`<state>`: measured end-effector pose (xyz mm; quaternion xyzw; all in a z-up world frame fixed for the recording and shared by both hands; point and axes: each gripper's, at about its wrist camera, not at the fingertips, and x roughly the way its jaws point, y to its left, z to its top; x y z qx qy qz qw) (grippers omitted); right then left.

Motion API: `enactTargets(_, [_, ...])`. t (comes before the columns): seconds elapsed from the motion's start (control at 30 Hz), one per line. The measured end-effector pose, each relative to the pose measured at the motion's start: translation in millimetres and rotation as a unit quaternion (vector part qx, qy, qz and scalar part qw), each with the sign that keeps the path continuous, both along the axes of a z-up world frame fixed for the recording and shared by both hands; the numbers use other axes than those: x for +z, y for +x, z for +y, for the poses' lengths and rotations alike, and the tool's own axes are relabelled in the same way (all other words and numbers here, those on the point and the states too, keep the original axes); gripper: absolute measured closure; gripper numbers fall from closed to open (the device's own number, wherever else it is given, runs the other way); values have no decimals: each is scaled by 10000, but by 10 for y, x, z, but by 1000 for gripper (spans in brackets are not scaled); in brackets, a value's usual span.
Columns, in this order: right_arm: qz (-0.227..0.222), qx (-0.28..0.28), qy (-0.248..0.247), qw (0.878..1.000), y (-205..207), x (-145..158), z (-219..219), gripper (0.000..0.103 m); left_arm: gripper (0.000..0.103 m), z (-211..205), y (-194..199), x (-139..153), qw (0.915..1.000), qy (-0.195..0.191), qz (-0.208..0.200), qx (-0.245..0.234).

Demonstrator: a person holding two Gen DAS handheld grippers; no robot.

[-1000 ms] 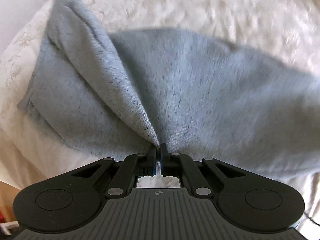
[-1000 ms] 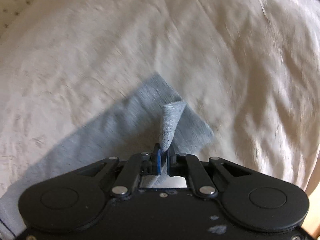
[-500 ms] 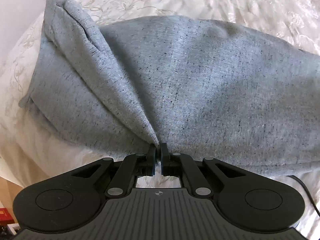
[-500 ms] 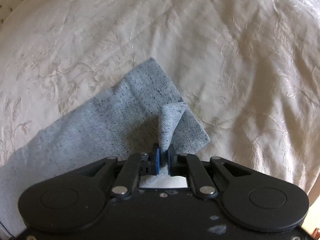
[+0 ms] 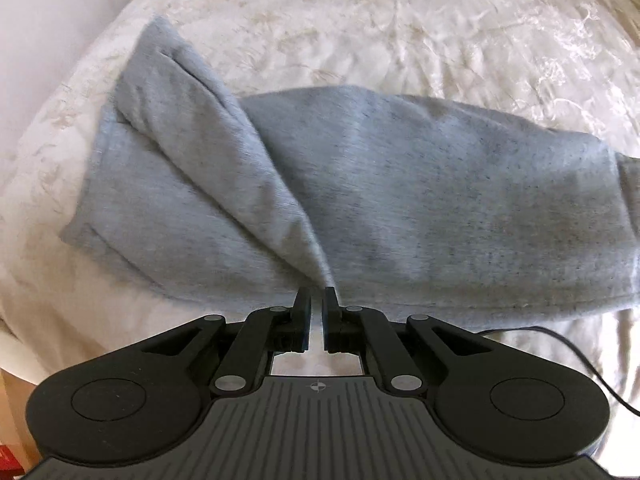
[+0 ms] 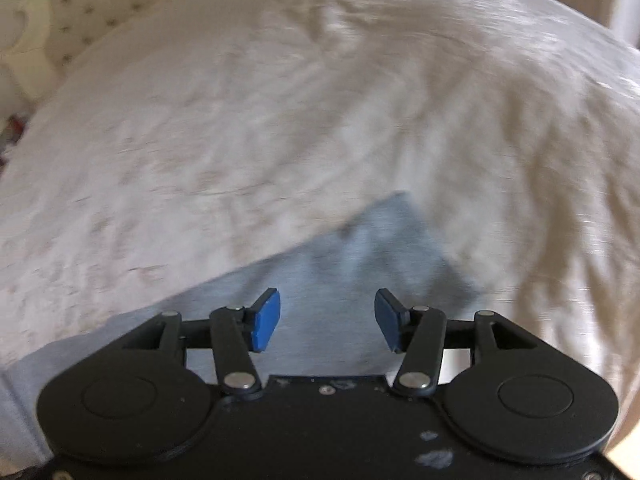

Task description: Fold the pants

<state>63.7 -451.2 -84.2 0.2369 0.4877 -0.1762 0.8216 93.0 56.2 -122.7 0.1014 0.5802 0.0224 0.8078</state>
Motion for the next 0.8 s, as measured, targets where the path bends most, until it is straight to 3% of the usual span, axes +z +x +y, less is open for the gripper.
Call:
enactTargets(0.1, [-161, 360, 309, 9987, 116, 44, 305, 44, 95, 153, 13, 54, 9999, 97, -50, 8])
enactTargets(0.17, [-214, 661, 515, 9963, 199, 58, 559, 43, 85, 337, 77, 45, 9999, 141, -54, 80])
enactTargets(0.43, [-369, 1810, 1244, 9749, 554, 209, 1891, 33, 85, 1191, 584, 82, 9996, 182, -149, 126])
enactTargets(0.63, [-338, 2480, 1405, 9579, 862, 297, 3165, 32, 85, 1797, 1132, -41, 9997, 158, -128, 117])
enactTargets(0.8, [-474, 3035, 1365, 9418, 1169, 322, 4103, 23, 85, 2235, 1640, -279, 9996, 147, 15, 239])
